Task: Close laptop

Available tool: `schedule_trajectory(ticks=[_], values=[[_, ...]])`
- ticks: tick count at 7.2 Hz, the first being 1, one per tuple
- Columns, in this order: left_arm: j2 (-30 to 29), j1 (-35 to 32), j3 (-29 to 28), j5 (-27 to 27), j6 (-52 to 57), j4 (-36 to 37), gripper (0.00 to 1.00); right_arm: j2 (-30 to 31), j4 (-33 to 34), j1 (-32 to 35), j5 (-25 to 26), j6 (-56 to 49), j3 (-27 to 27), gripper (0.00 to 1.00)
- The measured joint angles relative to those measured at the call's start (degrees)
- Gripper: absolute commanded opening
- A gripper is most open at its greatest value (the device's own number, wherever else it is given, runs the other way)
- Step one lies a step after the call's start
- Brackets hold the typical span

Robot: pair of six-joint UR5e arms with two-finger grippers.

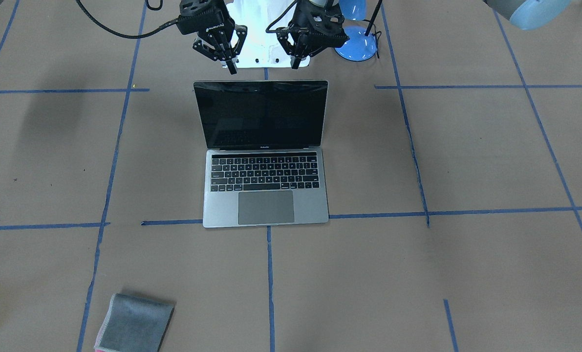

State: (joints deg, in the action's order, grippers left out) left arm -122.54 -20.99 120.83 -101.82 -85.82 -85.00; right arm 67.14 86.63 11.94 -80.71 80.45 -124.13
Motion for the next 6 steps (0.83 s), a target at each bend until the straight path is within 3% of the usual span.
schedule_trajectory(ticks=[3, 6], values=[[-2.5, -3.7, -3.2, 0.0, 0.7, -0.2, 0.00, -0.6, -0.1, 5.1, -1.5, -1.1, 1.2, 0.00], [-4.4, -7.0, -5.7, -0.3, 2.7, -0.6, 0.00, -3.8, -0.1, 13.9, -7.1, -4.7, 6.2, 0.00]])
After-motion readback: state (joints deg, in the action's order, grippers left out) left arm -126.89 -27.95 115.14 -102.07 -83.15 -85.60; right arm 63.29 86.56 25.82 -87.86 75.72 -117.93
